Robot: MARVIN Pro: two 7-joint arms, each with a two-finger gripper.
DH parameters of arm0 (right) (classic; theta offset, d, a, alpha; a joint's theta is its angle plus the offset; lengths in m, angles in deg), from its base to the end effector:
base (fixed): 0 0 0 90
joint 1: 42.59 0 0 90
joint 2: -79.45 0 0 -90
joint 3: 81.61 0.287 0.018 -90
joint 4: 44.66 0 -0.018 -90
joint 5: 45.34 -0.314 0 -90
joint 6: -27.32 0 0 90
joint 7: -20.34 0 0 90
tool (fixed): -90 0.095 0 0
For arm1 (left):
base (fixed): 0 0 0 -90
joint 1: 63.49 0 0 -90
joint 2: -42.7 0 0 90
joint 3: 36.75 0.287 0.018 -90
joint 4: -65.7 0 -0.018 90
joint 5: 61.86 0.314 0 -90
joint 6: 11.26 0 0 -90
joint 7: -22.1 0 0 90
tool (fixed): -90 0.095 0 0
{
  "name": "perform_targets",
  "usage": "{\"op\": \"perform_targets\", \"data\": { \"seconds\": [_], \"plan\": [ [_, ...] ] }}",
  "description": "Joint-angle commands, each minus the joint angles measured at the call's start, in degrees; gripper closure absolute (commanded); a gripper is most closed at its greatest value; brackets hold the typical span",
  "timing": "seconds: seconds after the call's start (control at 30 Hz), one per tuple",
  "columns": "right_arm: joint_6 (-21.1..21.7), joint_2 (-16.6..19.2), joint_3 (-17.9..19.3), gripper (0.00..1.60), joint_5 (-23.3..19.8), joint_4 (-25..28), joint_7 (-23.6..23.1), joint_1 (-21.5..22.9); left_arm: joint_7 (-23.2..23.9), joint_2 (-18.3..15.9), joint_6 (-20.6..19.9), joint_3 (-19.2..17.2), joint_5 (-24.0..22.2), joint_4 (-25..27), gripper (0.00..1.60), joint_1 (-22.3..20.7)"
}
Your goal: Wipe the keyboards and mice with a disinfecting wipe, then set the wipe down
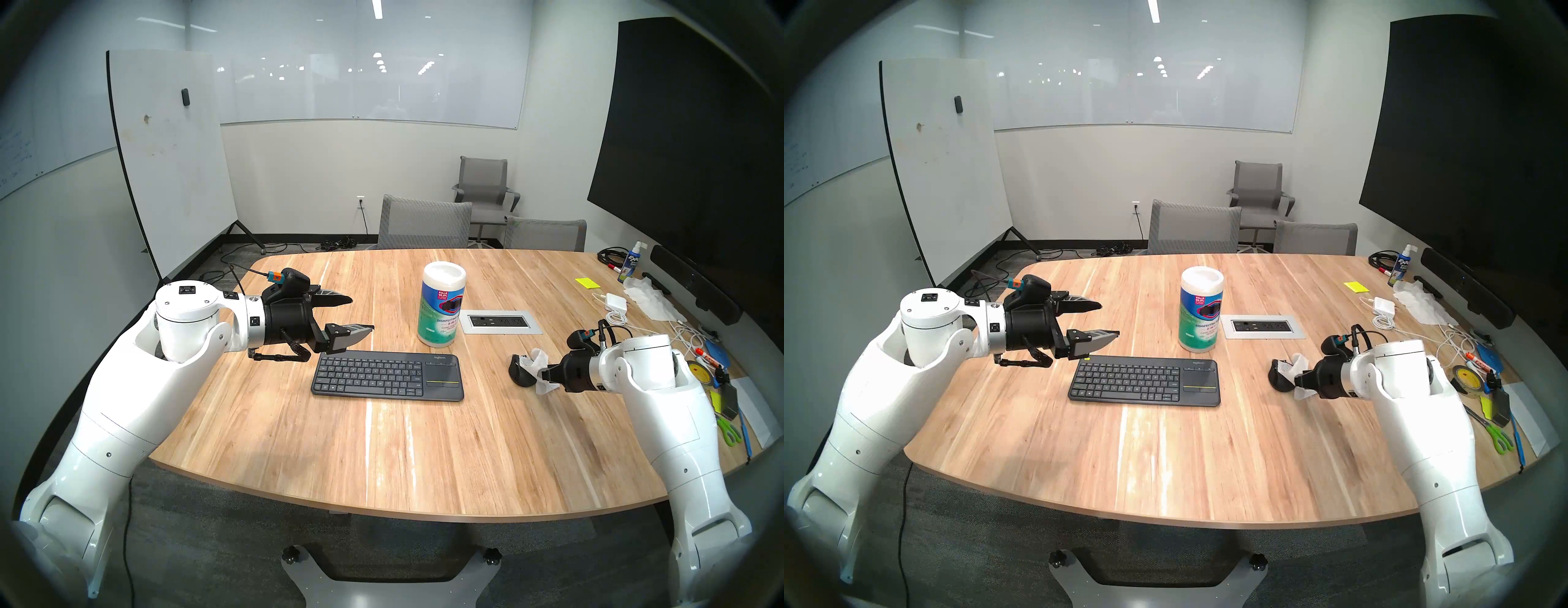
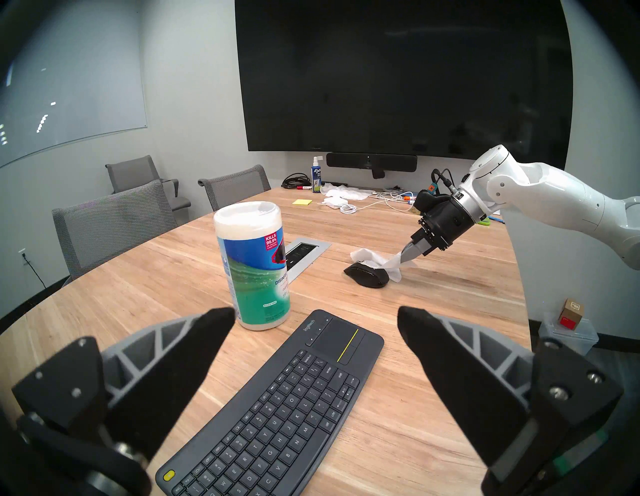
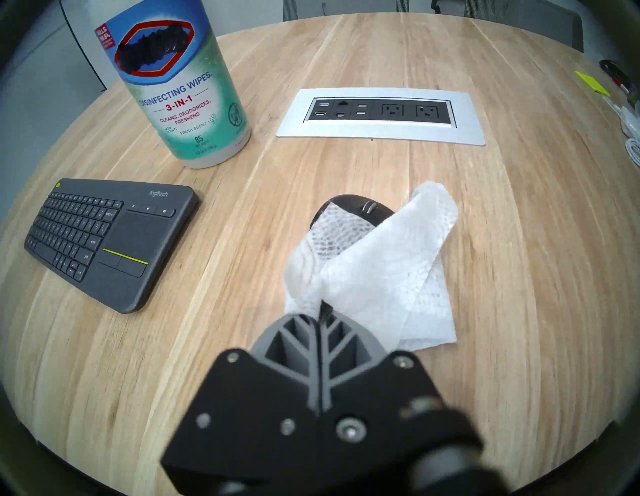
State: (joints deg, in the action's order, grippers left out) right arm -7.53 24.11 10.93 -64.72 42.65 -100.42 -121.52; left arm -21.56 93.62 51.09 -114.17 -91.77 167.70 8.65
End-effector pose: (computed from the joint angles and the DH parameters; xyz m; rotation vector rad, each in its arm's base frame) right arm 0.4347 -0.1676 -0.2539 -2.6994 -0.2861 -1.0674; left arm 0.4238 0.0168 -0.1462 1.8236 -1.0891 1.4355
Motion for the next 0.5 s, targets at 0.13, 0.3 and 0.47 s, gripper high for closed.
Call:
{"op": "perform_targets", "data": {
  "seconds": [0.13, 0.3, 0.47],
  "plan": [
    [-0.14, 5.83, 1.53, 1.6, -2.29, 7.06, -3.65, -7.19, -0.06, 0.01, 0.09, -0.44, -0.13, 0.97, 0.0, -0.55],
    [-0.14, 7.92, 2.92, 1.6, -3.49, 10.34, -5.59, -10.44, -0.05, 0.01, 0.1, -0.44, -0.13, 0.96, 0.0, -0.56],
    [-0.14, 9.77, 4.16, 1.6, -4.67, 12.93, -7.26, -13.56, -0.06, 0.01, 0.09, -0.44, -0.13, 0.97, 0.0, -0.55]
  ]
}}
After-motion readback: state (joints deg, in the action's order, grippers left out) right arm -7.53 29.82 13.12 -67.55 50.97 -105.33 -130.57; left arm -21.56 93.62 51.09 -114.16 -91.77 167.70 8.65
